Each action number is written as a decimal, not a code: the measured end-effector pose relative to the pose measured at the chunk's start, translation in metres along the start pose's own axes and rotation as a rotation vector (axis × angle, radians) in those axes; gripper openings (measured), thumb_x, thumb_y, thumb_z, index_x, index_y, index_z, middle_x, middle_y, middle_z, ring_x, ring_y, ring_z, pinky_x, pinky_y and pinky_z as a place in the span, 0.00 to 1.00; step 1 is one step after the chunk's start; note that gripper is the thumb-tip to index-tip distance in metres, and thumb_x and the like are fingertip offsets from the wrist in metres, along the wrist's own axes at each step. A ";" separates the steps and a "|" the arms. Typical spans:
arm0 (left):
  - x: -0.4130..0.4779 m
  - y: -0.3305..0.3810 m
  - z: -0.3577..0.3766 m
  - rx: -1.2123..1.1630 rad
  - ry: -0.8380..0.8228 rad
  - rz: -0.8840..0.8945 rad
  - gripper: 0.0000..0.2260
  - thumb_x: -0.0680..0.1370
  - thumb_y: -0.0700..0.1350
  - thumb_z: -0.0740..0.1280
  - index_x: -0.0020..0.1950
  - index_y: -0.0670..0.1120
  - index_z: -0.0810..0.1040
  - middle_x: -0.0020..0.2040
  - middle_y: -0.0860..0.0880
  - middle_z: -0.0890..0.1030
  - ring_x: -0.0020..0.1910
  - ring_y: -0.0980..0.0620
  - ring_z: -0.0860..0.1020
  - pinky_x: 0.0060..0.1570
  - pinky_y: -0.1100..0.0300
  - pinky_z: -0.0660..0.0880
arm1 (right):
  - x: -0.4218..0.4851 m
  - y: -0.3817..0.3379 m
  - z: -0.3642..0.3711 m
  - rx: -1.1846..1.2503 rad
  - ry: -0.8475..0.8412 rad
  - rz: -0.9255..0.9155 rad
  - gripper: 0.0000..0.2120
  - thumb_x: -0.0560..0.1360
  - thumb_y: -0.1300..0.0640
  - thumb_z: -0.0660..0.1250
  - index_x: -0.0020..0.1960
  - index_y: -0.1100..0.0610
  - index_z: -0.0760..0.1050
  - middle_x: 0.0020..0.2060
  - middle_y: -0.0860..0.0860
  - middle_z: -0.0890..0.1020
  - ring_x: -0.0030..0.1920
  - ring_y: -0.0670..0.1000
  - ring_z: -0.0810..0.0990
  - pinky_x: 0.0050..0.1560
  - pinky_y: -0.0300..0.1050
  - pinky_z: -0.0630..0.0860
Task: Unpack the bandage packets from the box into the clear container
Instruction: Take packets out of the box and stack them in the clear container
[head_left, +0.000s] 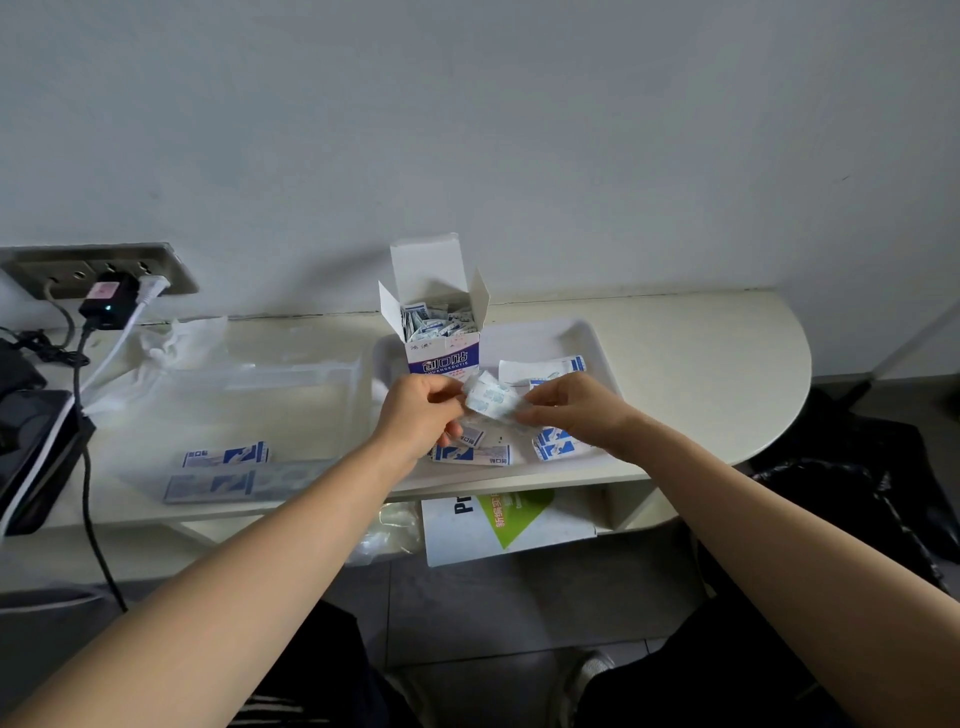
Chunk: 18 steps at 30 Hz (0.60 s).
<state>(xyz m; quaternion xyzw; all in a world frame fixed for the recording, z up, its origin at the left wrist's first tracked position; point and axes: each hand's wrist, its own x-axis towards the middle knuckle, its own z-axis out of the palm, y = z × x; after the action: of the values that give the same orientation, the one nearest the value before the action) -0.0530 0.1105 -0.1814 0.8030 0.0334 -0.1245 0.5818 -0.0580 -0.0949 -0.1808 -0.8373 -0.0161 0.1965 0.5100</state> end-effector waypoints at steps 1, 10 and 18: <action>0.000 0.000 -0.001 0.000 -0.010 -0.002 0.09 0.77 0.31 0.63 0.53 0.39 0.80 0.35 0.45 0.78 0.25 0.57 0.74 0.23 0.66 0.71 | 0.001 0.000 0.001 -0.072 0.002 -0.027 0.08 0.74 0.57 0.70 0.51 0.60 0.83 0.45 0.55 0.85 0.42 0.47 0.79 0.50 0.43 0.76; -0.007 -0.002 -0.018 0.183 0.050 0.033 0.07 0.76 0.49 0.65 0.48 0.48 0.80 0.43 0.50 0.81 0.36 0.53 0.79 0.34 0.62 0.74 | 0.017 -0.003 0.021 -0.532 0.119 -0.246 0.09 0.74 0.58 0.69 0.51 0.58 0.83 0.47 0.53 0.85 0.44 0.50 0.80 0.48 0.41 0.74; -0.008 -0.015 -0.015 0.700 0.115 0.226 0.08 0.73 0.39 0.70 0.50 0.46 0.79 0.51 0.46 0.75 0.48 0.46 0.77 0.42 0.64 0.65 | 0.017 -0.006 0.046 -0.673 0.247 -0.467 0.07 0.72 0.60 0.69 0.49 0.57 0.83 0.42 0.53 0.84 0.46 0.58 0.78 0.43 0.48 0.74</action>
<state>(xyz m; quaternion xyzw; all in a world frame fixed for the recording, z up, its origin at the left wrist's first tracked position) -0.0615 0.1305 -0.1890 0.9578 -0.0674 -0.0180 0.2790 -0.0566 -0.0491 -0.1994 -0.9481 -0.2072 -0.0422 0.2373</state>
